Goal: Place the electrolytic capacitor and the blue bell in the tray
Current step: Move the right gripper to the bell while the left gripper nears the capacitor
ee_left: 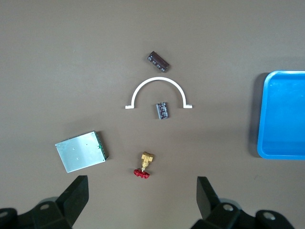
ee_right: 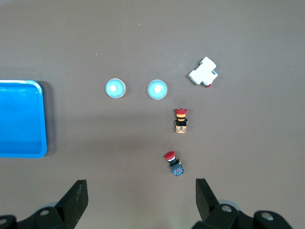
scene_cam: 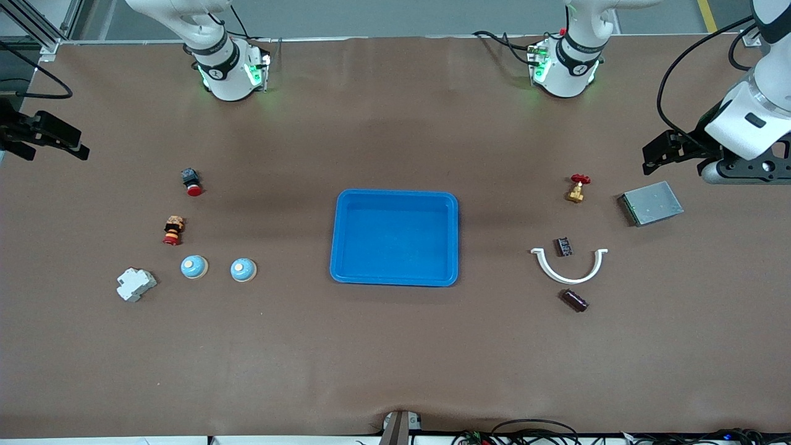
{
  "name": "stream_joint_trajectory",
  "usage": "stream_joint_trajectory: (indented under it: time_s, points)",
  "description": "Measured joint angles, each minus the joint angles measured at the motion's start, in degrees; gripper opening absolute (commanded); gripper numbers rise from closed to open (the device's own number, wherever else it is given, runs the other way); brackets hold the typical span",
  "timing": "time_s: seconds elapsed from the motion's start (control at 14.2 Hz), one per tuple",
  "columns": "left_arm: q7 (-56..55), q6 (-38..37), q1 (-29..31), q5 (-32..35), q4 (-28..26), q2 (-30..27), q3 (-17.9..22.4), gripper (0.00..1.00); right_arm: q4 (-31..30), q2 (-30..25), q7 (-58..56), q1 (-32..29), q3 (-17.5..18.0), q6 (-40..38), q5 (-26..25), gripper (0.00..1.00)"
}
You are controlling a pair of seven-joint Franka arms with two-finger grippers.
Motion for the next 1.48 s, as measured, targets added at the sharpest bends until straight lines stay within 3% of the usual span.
stream_joint_trajectory:
  time_s: [0.56,0.78,1.48]
  points:
    - [0.0,0.0,0.0,0.0,0.0,0.0,0.0,1.00,-0.3,0.0,0.0,0.1,0.1,-0.4,0.0,1.00]
    - [0.0,0.0,0.0,0.0,0.0,0.0,0.0,1.00,-4.4,0.2,0.0,0.1,0.1,1.8,-0.6,1.00]
    - [-3.0,0.0,-0.3,0.0,0.3,0.3,-0.2,1.00,-30.7,4.4,-0.5,0.1,0.2,36.5,-2.5,1.00]
